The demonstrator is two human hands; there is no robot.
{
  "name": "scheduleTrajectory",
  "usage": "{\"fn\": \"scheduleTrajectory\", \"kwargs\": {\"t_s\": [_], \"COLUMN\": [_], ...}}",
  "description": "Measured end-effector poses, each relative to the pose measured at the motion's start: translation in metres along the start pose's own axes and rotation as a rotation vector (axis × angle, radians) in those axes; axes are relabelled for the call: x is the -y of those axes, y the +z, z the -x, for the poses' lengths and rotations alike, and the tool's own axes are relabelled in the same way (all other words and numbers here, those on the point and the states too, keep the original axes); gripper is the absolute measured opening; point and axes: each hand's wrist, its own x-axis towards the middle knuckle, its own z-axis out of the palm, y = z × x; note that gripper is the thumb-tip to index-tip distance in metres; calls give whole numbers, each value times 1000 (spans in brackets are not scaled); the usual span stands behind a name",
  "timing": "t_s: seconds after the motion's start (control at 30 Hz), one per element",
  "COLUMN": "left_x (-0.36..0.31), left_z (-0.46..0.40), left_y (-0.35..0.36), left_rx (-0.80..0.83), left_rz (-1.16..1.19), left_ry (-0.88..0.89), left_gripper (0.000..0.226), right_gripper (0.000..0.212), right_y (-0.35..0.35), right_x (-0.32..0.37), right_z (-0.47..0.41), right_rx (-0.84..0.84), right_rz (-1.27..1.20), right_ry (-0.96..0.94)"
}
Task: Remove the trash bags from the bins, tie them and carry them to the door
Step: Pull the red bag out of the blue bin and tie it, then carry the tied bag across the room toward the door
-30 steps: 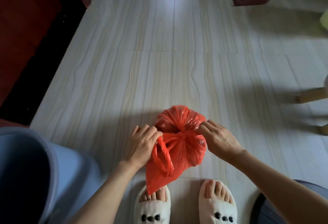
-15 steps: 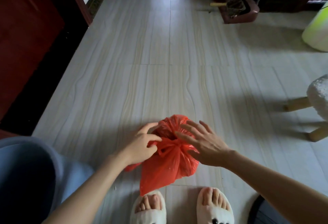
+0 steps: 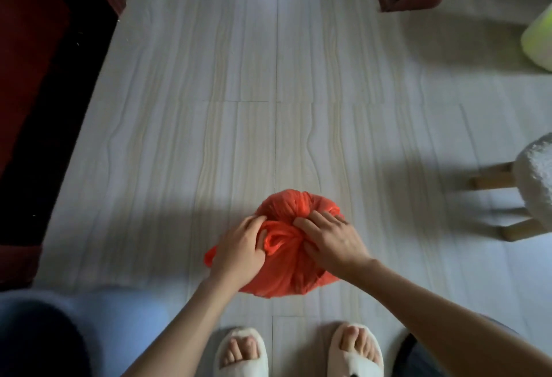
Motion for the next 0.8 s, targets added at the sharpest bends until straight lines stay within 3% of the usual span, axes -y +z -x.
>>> {"fn": "scheduleTrajectory", "kwargs": {"t_s": [0.13,0.23,0.3,0.4,0.57,0.8], "left_x": [-73,-138,-189,-253,-343,-486], "left_z": [23,48,61,80,73,-3], "left_y": [-83,-155,-221,-288,-357,-371], "left_rx": [-50,-256,-309,-280,-107,-31], "left_rz": [-65,-131,-164,-212,-288,-261], "left_ry": [12,103,198,405,596,727], "left_gripper": [42,42,43,43,49,49], "right_gripper": [40,41,39,39,47,46], "right_y": [-117,-210,-290,-379,-499,-588], "right_x": [26,44,53,61,49,-39], "right_z": [3,9,7,12,22,35], "right_rx": [36,28,43,16,-62,-290], "right_rz": [-36,-11,-28,-15,-98,-221], "right_ry": [158,241,316,403,662,936]}}
